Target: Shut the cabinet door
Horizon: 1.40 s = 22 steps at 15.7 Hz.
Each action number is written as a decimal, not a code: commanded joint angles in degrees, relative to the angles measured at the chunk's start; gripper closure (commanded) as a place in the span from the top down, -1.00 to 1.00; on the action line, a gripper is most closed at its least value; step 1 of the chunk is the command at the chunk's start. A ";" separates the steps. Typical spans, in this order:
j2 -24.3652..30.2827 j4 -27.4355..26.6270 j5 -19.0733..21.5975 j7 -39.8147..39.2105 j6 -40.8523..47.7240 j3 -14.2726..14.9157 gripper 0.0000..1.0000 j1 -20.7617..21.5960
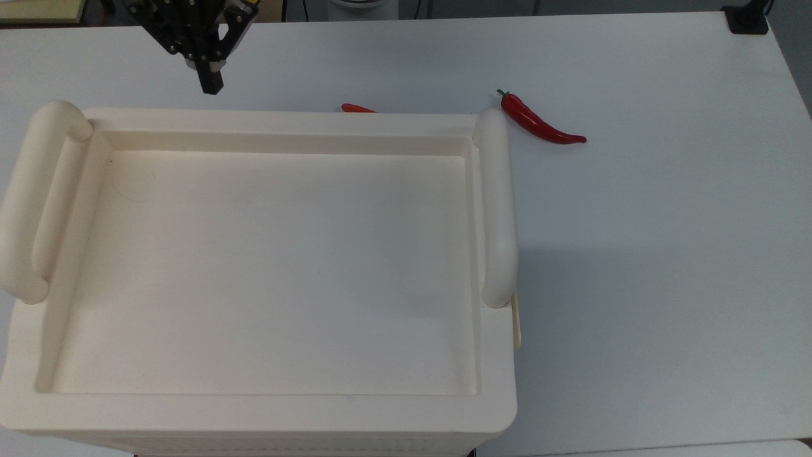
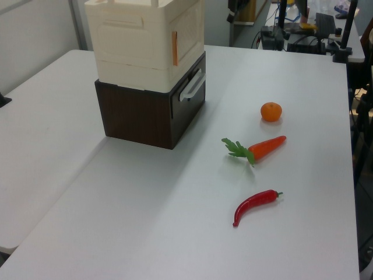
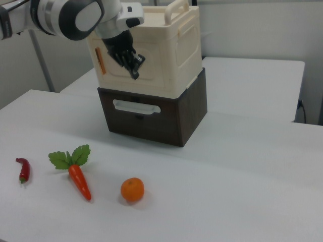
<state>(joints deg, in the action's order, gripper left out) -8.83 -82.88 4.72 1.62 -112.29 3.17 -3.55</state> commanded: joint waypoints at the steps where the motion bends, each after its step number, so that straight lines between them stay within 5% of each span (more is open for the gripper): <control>1: 3.64 -4.39 -4.98 -1.27 6.72 -0.36 -1.00 1.18; 9: 11.81 -13.52 -7.89 -11.45 14.82 -0.36 -1.00 2.67; 12: 12.70 -14.59 -7.89 -11.46 15.60 -0.36 -0.85 2.41; 13: 12.61 -14.42 -7.89 -11.46 16.57 -0.36 -0.66 2.32; 17: 12.70 -14.33 -7.89 -11.46 16.84 -0.27 0.94 1.97; 22: 12.70 -14.24 -8.15 -11.29 16.66 -0.27 1.00 1.88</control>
<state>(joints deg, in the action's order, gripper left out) 2.10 -95.46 -2.49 -8.64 -96.29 2.95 -1.48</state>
